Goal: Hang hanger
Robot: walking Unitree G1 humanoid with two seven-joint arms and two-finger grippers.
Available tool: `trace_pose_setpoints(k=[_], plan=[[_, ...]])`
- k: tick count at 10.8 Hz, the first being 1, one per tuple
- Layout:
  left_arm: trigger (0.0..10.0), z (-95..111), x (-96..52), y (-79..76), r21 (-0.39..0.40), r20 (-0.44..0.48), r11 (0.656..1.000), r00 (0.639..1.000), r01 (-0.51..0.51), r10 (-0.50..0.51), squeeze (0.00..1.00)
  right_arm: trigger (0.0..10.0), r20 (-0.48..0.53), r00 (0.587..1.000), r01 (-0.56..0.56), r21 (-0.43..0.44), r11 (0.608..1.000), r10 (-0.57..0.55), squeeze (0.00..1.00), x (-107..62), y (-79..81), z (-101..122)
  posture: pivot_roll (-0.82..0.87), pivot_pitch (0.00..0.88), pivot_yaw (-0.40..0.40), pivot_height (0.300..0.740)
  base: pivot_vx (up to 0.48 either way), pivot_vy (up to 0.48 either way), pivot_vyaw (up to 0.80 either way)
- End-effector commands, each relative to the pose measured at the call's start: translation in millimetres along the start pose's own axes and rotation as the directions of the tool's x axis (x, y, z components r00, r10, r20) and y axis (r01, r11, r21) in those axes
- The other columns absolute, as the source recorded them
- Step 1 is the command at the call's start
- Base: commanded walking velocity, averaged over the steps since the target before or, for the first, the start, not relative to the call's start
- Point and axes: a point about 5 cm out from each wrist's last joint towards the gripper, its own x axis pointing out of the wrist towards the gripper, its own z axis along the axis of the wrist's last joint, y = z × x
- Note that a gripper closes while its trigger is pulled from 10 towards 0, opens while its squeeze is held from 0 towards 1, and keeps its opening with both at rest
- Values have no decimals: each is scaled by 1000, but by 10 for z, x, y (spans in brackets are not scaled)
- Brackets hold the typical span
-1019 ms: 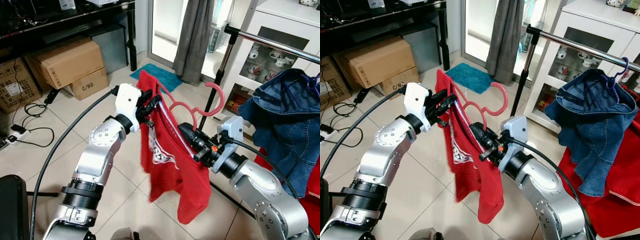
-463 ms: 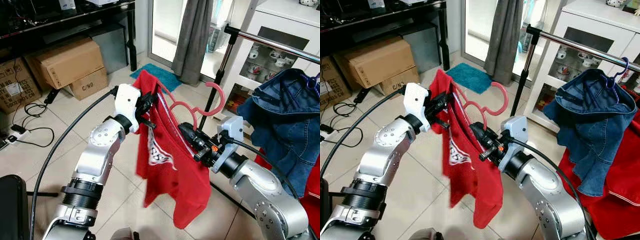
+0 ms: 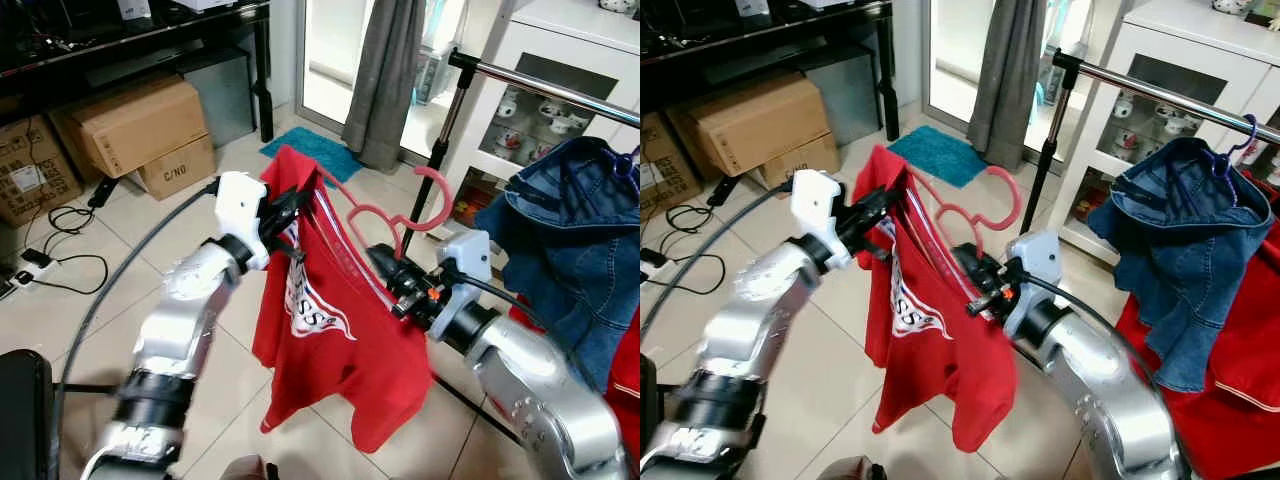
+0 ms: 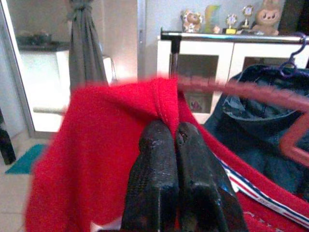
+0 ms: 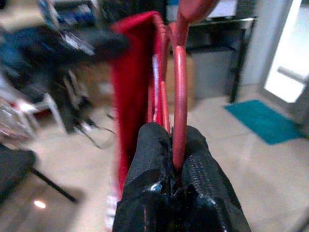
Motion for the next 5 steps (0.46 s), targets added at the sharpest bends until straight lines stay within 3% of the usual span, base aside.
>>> trace_pose_setpoints(k=[1,3,5], plan=[[0,118,-34,12,10,36,1000,999,19,-19,0,0,-29,999,27,-75,997,-29,0,-17,-80,-6,26,0,-43,723,0,0,0],[0,270,-65,174,19,69,999,997,-37,36,0,0,-150,988,-47,-165,985,22,0,-114,-149,-122,28,0,-43,723,0,0,0],[0,390,-134,626,85,65,957,960,-277,273,0,0,-172,974,-171,-144,975,146,0,-274,-138,-136,28,0,-35,723,0,0,0]])
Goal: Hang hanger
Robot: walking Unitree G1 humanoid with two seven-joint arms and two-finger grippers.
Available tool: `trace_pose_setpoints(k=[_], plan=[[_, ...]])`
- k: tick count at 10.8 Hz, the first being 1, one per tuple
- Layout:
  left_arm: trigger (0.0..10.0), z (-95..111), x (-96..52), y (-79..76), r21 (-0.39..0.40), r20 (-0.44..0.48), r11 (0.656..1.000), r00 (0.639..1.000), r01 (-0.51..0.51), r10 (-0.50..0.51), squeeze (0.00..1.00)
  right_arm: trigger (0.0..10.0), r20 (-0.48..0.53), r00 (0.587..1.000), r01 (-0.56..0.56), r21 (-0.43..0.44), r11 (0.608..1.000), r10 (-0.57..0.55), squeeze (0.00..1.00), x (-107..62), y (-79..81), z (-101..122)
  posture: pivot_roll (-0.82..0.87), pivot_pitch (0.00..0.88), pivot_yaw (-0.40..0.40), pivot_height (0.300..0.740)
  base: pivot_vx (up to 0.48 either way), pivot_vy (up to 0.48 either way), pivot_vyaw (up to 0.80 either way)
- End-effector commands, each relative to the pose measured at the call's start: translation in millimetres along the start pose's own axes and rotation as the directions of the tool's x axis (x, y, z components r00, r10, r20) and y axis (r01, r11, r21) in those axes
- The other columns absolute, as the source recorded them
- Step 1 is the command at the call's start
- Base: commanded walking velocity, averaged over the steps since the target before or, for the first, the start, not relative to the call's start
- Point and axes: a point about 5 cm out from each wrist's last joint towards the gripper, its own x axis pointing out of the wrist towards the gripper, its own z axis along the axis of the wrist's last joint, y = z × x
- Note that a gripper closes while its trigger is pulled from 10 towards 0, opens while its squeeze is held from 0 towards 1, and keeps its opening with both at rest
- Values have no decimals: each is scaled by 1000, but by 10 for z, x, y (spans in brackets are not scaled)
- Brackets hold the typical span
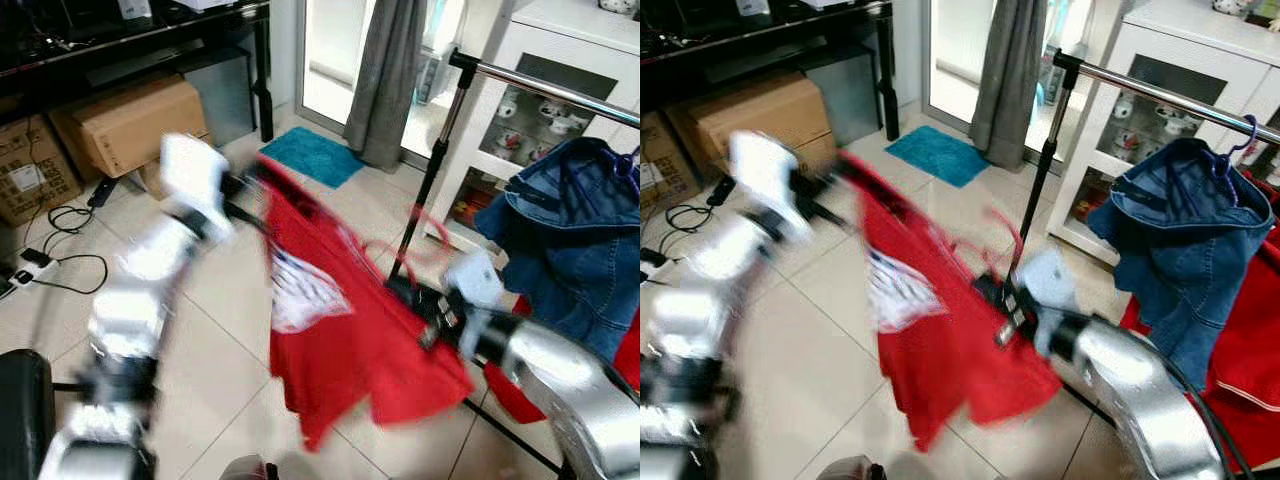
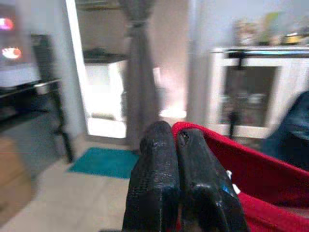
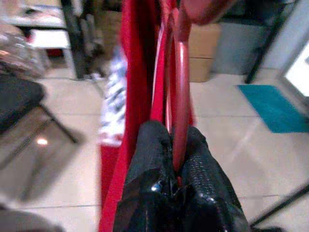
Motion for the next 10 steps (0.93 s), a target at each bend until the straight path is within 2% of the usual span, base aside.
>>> trace_pose_setpoints(k=[1,2,3,4,5,7,8,9,10], plan=[[0,111,-3,145,29,39,996,995,-88,86,0,0,3,1000,-3,-1,1000,3,0,-70,-39,18,26,0,-32,723,0,0,0],[0,128,-19,409,54,36,964,966,-259,257,0,0,14,997,-78,43,996,77,0,-143,9,6,26,0,-32,723,0,0,0],[0,119,-47,587,30,37,919,920,-392,391,0,0,19,990,-141,78,987,140,0,-191,65,-15,26,0,-28,723,0,0,0],[0,-33,-52,570,-5,-5,899,899,-438,438,0,0,98,983,-167,166,972,153,0,-173,129,5,26,0,-27,723,0,0,0],[0,-159,-55,476,-32,-37,897,897,-441,440,0,0,171,978,-160,229,960,122,0,-142,139,33,25,0,-24,723,0,0,0],[0,-341,-16,82,-94,-84,957,960,-273,266,0,0,281,959,-65,319,946,-29,0,-53,76,118,29,0,-20,723,0,0,0],[0,-420,-16,-304,-125,-115,992,993,-23,9,0,0,291,929,109,374,921,-228,0,60,-66,162,30,0,-20,723,0,0,0],[0,-496,-71,-539,-134,-160,983,976,129,-150,0,0,305,900,172,408,897,-312,0,130,-105,191,30,0,-20,723,0,0,0],[0,-629,-186,-841,-119,-246,953,922,278,-300,0,0,317,814,281,518,808,-487,0,207,-198,200,32,0,-24,723,0,0,0]])
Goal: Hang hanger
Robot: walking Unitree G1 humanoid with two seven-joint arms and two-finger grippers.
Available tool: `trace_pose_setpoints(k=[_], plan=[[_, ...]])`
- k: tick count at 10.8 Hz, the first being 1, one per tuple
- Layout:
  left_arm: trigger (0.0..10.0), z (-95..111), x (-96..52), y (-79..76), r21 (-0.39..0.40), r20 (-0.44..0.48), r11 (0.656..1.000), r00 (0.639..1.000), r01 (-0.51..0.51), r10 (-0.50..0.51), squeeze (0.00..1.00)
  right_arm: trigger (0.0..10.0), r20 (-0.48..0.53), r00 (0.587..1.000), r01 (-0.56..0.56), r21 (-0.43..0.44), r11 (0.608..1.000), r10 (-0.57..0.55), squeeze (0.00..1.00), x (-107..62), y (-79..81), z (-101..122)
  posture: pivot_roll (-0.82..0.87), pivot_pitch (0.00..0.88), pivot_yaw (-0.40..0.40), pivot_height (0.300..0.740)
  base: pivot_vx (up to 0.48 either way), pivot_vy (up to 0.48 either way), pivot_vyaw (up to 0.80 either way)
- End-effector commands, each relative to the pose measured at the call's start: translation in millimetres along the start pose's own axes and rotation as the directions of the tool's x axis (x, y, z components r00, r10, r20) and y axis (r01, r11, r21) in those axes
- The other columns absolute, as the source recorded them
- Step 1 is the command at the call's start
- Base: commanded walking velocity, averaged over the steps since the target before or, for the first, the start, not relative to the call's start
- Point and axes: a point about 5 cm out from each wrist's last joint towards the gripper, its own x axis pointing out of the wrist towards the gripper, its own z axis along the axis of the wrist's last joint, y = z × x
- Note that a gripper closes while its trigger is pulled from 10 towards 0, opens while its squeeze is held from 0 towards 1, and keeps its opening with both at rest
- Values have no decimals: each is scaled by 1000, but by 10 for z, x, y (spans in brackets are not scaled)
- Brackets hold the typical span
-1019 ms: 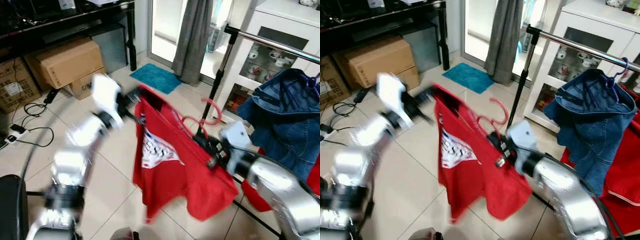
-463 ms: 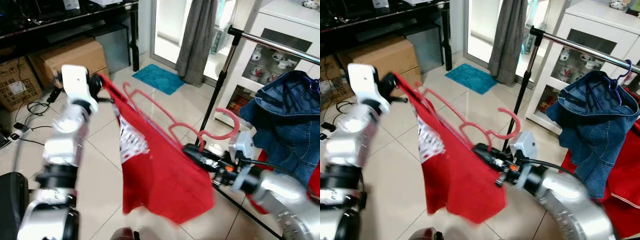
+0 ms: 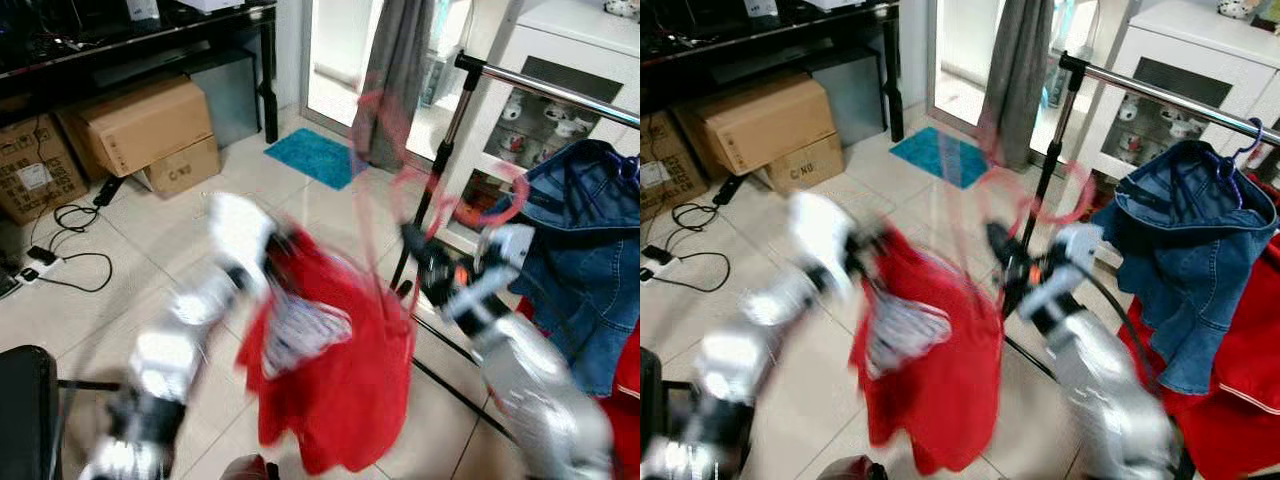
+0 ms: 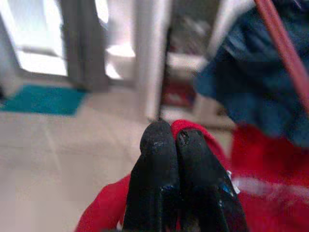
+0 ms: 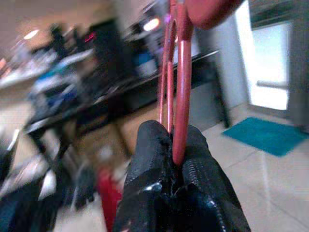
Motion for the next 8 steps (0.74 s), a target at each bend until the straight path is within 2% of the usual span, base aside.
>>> trace_pose_setpoints(k=[1,2,3,4,5,6,7,8], plan=[[0,114,12,-81,29,31,999,999,41,-42,0,0,61,991,119,24,993,-121,0,0,-137,58,32,0,-23,723,0,0,0],[0,150,-14,-94,10,38,999,999,37,-37,0,0,74,972,222,8,975,-222,0,-6,-265,46,40,0,-18,723,0,0,0],[0,174,-84,-31,2,50,1000,999,0,0,0,3451,12,956,294,-86,952,-294,0,-47,-383,-18,41,0,-18,723,0,0,0],[824,154,-202,101,-17,48,994,993,-104,104,0,10000,-114,943,285,-213,935,-313,0,-93,-437,-152,31,0,-14,723,0,0,0],[8510,91,-346,243,-21,32,975,975,-221,221,0,10000,-238,903,255,-372,892,-357,0,-183,-473,-301,22,0,-2,723,0,0,0],[10000,-13,-455,328,5,-18,954,954,-299,299,0,10000,-244,912,211,-412,887,-330,0,-247,-431,-341,21,0,7,723,0,0,-800],[10000,-49,-486,351,18,-38,944,943,-330,331,0,10000,-233,915,206,-431,878,-329,0,-267,-399,-344,22,0,6,723,0,0,-800],[10000,-59,-511,316,12,-32,941,941,-338,338,0,10000,-218,902,235,-479,846,-374,0,-307,-363,-360,16,0,0,723,0,0,-800]])
